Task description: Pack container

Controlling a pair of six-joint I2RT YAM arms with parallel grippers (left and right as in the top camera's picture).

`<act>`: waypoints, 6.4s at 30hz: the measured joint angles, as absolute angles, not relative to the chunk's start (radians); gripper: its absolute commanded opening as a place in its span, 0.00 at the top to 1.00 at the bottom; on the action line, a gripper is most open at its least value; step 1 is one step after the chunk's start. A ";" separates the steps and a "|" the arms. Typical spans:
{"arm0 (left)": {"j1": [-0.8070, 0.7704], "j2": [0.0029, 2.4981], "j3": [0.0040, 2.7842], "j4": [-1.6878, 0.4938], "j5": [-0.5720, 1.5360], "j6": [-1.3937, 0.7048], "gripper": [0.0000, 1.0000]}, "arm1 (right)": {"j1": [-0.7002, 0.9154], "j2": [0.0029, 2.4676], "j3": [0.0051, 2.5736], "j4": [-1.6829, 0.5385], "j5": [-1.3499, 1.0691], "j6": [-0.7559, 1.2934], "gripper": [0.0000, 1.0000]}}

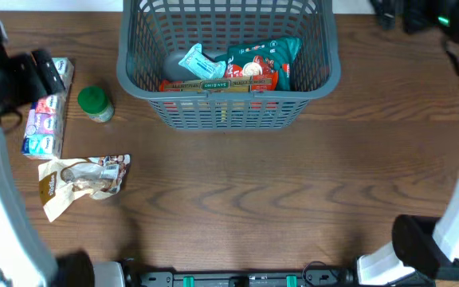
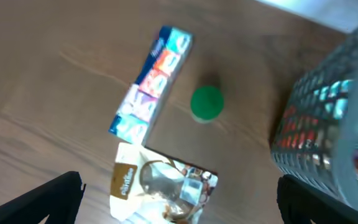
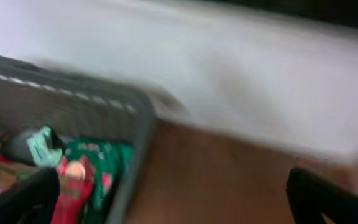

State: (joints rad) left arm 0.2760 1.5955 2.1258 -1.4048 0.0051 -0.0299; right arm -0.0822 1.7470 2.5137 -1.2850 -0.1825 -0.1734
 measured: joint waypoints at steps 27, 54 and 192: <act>0.193 2.301 2.149 -1.321 0.091 -0.033 0.01 | -0.286 1.785 2.456 -1.516 -0.183 -0.076 0.01; 0.183 2.308 2.149 -1.249 0.024 -0.033 0.01 | -0.286 1.785 2.424 -1.546 -0.183 -0.096 0.01; -0.243 2.046 1.987 -0.953 0.033 0.239 0.01 | -0.286 1.785 2.413 -1.636 -0.184 -0.140 0.01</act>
State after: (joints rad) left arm -0.2432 2.0460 1.9865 -0.9535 0.0326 0.2386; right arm -0.2859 1.7851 2.4130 -1.6360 -0.1841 -0.1398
